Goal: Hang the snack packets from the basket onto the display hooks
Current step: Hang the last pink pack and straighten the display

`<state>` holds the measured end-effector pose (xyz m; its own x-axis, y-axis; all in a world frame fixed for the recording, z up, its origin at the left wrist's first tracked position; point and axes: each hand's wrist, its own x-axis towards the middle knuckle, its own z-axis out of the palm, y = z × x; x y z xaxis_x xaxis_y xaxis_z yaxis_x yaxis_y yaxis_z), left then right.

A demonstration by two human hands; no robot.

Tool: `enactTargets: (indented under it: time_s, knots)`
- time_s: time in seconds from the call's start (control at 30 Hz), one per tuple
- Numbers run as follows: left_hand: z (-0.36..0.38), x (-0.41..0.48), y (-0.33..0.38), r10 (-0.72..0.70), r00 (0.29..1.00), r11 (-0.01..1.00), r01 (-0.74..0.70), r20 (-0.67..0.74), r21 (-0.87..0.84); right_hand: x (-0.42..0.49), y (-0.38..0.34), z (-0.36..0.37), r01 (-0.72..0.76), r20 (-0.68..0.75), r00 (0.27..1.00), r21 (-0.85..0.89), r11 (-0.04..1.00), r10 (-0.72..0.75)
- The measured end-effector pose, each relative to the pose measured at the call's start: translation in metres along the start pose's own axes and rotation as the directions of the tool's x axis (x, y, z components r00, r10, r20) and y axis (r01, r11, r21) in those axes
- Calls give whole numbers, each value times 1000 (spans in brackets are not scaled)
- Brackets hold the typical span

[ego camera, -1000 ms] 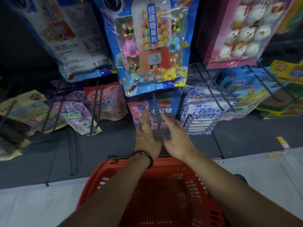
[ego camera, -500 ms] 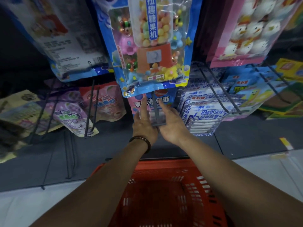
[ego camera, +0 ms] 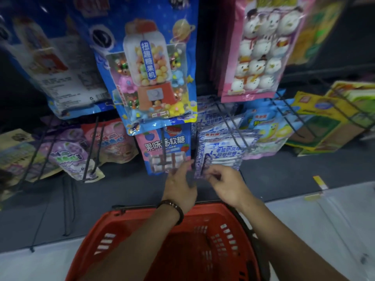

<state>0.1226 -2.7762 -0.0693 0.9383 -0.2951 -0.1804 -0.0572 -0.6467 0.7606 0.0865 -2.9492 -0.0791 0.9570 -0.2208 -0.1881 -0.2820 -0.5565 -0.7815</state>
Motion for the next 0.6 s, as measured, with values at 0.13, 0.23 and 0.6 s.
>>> enactTargets:
  time_s: [0.13, 0.23, 0.6]
  knots:
    - [26, -13, 25, 78, 995, 997, -77, 59, -14, -18, 48, -31, -38, -248, 969, -110, 993, 10]
    - [38, -13, 42, 84, 992, 996, -80, 96, -44, -30, 62, -40, 8, -329, 943, -140, 990, -54]
    - [56, 25, 71, 60, 997, 991, -65, 52, 120, 10, 70, -25, 104, -161, 977, -194, 975, -137]
